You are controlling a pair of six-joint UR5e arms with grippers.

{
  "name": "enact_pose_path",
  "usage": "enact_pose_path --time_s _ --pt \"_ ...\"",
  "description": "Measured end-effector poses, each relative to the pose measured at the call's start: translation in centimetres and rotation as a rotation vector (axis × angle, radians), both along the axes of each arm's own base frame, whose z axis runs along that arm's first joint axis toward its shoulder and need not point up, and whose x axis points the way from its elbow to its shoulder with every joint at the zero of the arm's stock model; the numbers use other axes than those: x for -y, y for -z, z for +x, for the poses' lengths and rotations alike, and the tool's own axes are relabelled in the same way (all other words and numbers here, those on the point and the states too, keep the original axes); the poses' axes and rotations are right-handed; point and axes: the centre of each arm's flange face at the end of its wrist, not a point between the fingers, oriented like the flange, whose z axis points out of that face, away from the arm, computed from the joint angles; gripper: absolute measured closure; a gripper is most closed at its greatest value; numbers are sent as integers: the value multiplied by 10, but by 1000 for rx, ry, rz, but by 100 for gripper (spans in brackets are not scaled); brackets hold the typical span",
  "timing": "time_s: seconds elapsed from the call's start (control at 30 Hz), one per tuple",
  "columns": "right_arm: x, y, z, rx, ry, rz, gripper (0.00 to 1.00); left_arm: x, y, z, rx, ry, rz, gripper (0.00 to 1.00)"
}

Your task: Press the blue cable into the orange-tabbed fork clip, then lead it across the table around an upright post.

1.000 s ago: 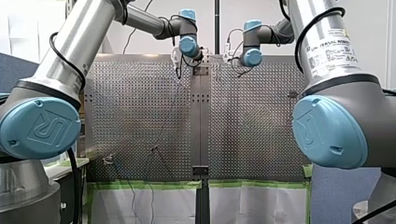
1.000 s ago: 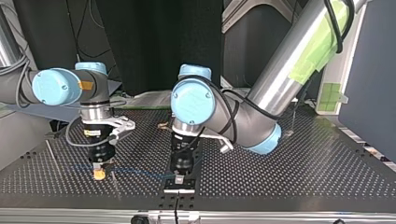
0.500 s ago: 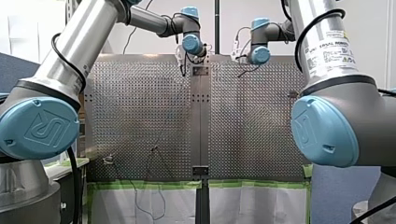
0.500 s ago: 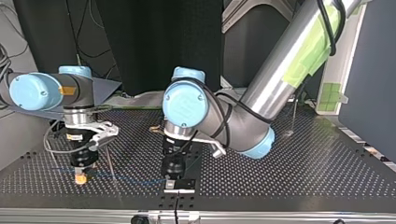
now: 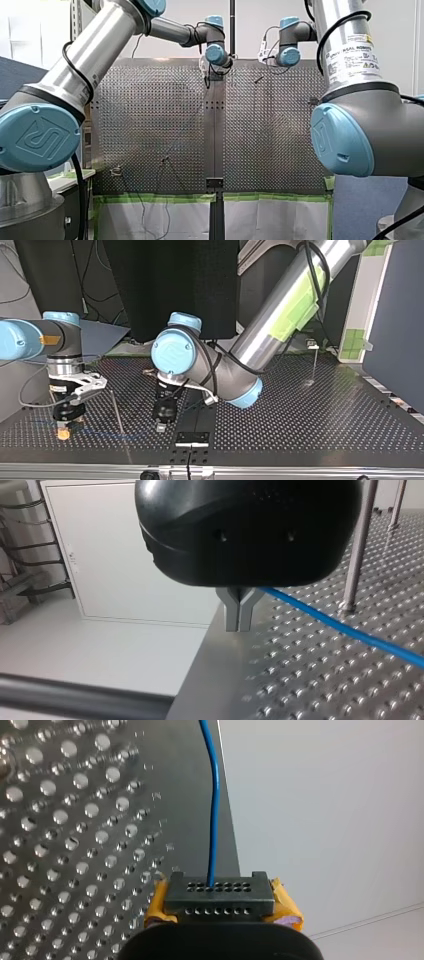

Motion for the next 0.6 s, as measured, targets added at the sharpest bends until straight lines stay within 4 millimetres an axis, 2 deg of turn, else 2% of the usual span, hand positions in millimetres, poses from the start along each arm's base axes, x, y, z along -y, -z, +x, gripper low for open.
enact_pose_path --time_s 0.43,0.6 --pt "13 4 -25 -2 32 12 100 13 27 5 -30 14 10 100" --pt "16 16 -36 -8 42 34 100 18 41 9 -43 26 20 100"
